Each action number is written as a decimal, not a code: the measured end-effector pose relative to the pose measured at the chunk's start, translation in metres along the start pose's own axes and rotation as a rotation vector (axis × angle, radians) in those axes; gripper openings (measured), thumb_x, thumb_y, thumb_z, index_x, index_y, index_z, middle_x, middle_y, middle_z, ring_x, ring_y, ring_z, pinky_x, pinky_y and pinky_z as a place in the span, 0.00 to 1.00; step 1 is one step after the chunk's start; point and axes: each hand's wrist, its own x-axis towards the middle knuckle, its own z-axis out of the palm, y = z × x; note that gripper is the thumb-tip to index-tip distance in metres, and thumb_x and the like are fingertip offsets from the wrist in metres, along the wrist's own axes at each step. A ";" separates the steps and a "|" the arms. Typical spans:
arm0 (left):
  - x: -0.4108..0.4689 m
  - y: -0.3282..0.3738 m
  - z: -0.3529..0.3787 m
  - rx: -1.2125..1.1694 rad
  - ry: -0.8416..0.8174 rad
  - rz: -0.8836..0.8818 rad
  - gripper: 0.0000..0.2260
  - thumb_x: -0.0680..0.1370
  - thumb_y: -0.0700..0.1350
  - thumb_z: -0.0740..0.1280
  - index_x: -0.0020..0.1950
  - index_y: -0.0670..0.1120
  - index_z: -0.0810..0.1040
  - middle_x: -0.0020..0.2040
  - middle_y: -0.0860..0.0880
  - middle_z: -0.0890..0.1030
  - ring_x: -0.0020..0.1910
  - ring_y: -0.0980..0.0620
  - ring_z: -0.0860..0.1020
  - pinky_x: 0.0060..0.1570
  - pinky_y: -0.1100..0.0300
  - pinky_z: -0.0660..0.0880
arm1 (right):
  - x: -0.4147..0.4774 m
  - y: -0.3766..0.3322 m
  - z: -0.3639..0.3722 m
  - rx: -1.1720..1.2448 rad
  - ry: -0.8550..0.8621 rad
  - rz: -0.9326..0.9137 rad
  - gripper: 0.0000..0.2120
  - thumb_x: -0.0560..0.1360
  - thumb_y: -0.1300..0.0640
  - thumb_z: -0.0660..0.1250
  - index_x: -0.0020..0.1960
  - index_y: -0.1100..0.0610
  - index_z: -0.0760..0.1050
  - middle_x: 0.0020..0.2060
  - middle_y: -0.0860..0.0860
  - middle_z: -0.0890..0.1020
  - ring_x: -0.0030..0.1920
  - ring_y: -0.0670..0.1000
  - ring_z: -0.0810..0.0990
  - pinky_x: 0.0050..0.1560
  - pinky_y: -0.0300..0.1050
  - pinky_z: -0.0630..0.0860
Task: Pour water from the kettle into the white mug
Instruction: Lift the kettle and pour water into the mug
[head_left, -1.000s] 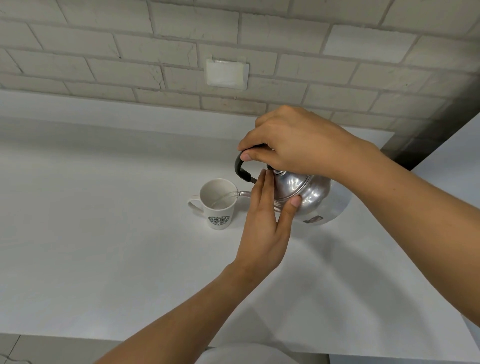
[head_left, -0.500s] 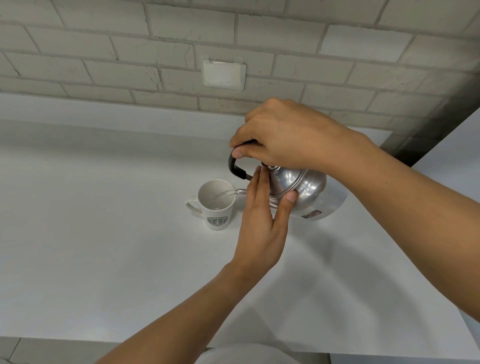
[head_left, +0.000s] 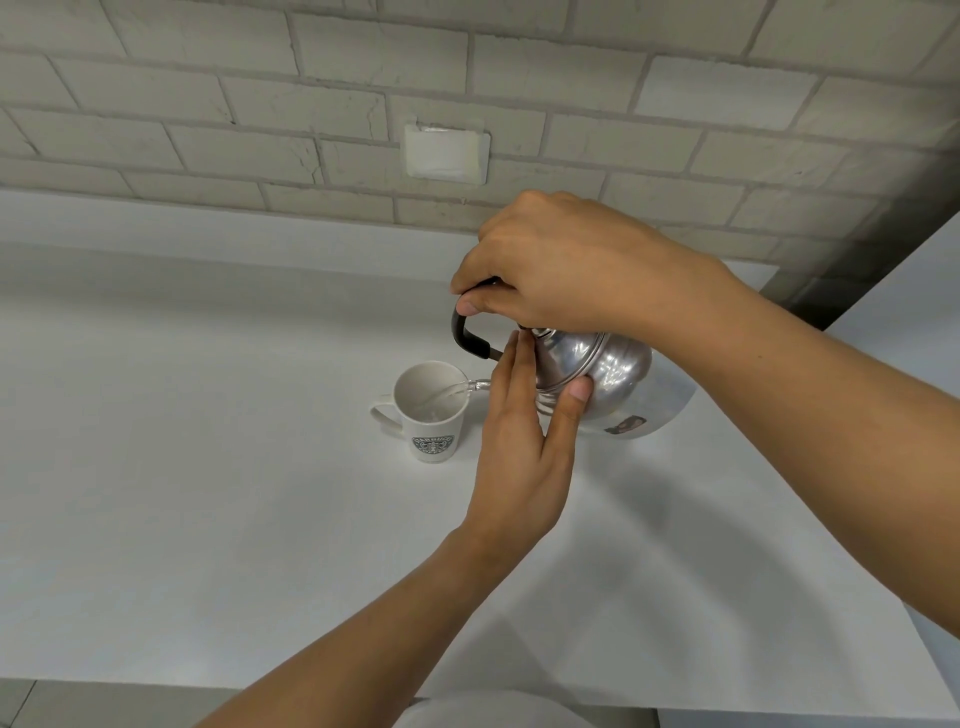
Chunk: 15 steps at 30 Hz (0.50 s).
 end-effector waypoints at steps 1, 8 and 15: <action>0.000 0.000 0.000 -0.003 0.000 -0.001 0.31 0.86 0.58 0.61 0.86 0.53 0.56 0.84 0.54 0.63 0.83 0.58 0.59 0.81 0.51 0.61 | 0.000 0.000 0.000 -0.004 0.001 0.002 0.14 0.82 0.44 0.63 0.61 0.45 0.83 0.48 0.47 0.84 0.51 0.54 0.81 0.46 0.54 0.80; 0.000 0.001 0.000 -0.008 0.009 -0.005 0.30 0.86 0.57 0.60 0.86 0.51 0.57 0.83 0.53 0.64 0.83 0.56 0.60 0.81 0.51 0.61 | 0.005 0.002 0.003 -0.030 0.009 0.011 0.14 0.81 0.43 0.63 0.61 0.45 0.83 0.49 0.49 0.84 0.51 0.57 0.82 0.43 0.51 0.77; 0.001 0.001 -0.002 -0.016 0.010 -0.004 0.30 0.86 0.57 0.60 0.86 0.51 0.57 0.84 0.53 0.64 0.83 0.56 0.60 0.81 0.50 0.60 | 0.008 0.002 0.005 -0.047 0.030 0.010 0.14 0.81 0.43 0.64 0.60 0.45 0.83 0.48 0.49 0.84 0.50 0.58 0.82 0.38 0.47 0.70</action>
